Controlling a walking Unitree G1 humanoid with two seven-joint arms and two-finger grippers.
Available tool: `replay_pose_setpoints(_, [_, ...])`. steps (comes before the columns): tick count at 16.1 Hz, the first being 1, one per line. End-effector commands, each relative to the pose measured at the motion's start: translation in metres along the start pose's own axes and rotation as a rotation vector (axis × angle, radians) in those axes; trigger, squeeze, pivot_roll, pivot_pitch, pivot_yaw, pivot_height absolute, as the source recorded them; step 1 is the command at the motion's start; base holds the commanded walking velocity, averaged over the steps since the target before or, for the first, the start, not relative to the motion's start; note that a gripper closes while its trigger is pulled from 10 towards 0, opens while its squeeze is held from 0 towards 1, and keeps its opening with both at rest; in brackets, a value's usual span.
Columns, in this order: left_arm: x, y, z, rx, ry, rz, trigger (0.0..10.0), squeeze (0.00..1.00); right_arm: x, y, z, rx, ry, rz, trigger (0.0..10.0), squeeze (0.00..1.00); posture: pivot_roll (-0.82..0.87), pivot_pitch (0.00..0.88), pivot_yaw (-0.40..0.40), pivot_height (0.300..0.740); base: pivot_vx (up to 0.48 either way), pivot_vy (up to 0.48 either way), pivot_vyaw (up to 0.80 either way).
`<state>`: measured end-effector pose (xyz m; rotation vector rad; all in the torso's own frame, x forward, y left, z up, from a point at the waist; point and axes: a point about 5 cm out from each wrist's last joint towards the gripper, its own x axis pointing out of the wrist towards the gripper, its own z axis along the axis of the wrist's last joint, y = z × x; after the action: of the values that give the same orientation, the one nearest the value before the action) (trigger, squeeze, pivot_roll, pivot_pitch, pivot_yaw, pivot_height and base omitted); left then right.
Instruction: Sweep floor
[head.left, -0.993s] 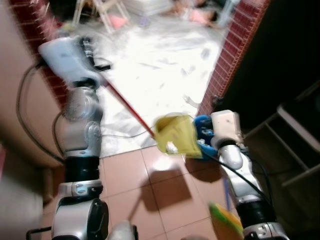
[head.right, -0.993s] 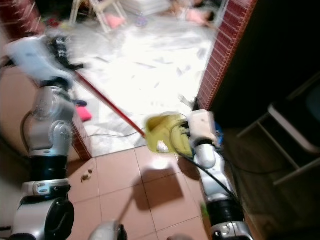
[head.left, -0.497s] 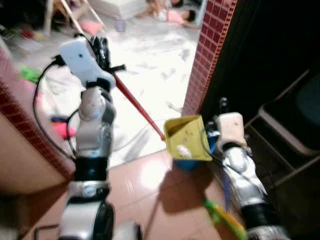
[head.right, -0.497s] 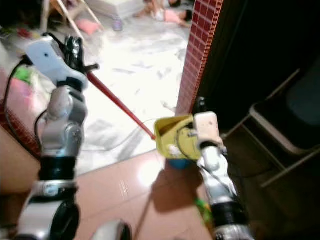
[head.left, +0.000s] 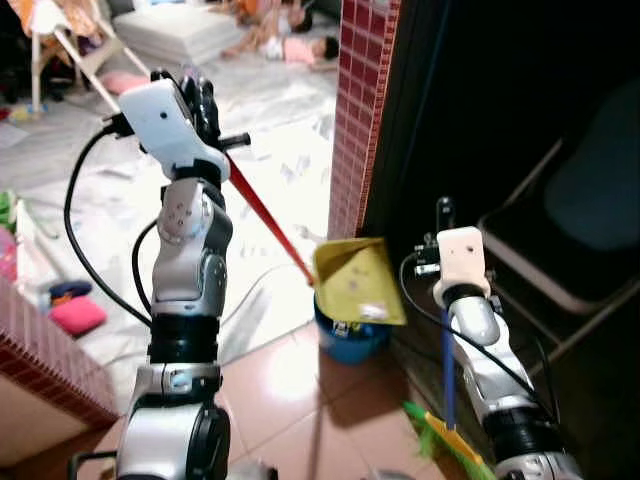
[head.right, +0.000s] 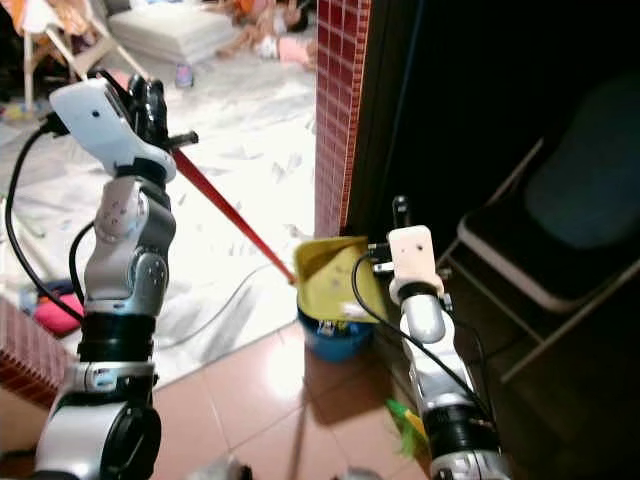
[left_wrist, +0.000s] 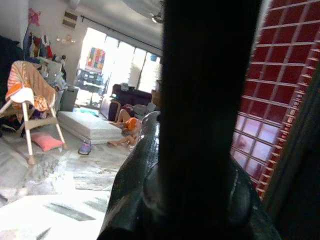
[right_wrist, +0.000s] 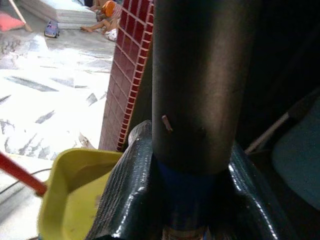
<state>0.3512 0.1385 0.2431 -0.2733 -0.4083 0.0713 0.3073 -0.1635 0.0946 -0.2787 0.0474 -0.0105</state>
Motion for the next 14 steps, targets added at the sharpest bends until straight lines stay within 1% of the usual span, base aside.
replay_pose_setpoints(1, [0.005,0.004,0.019,0.016,-0.088,0.018,10.0,0.0,0.003,0.004,0.012,-0.011,-0.055,0.013,10.0,0.0,-0.04,0.012,0.009,0.74,0.48,0.0,0.0])
replay_pose_setpoints(2, [0.005,0.005,0.019,0.024,-0.091,0.026,10.0,0.0,0.003,0.004,0.012,-0.01,-0.055,0.015,10.0,0.0,-0.04,0.012,0.009,0.74,0.48,0.0,0.0])
replay_pose_setpoints(4, [0.006,0.01,0.021,0.061,-0.113,0.064,10.0,0.0,0.003,0.005,0.012,-0.008,-0.057,0.019,10.0,0.0,-0.04,0.014,0.008,0.74,0.0,0.0,0.0])
replay_pose_setpoints(5, [0.006,0.011,0.022,0.059,-0.115,0.067,10.0,0.0,0.003,0.005,0.012,-0.008,-0.056,0.02,10.0,0.0,-0.04,0.016,0.009,0.74,0.0,0.0,0.0])
replay_pose_setpoints(7, [0.006,0.011,0.025,0.094,-0.145,0.065,10.0,0.0,0.003,0.005,0.011,-0.006,-0.057,0.022,10.0,0.0,-0.04,0.016,0.009,0.74,0.0,0.0,0.0])
replay_pose_setpoints(9, [0.007,0.006,0.028,0.112,-0.171,0.043,10.0,0.0,0.003,0.006,0.012,-0.004,-0.059,0.025,10.0,0.0,-0.04,0.02,0.01,0.74,0.0,0.0,0.0])
replay_pose_setpoints(14, [0.005,-0.008,0.037,0.207,-0.265,-0.037,10.0,0.0,0.001,0.004,0.013,0.003,-0.065,0.026,10.0,0.0,-0.05,0.022,0.011,0.74,0.0,0.0,0.0])
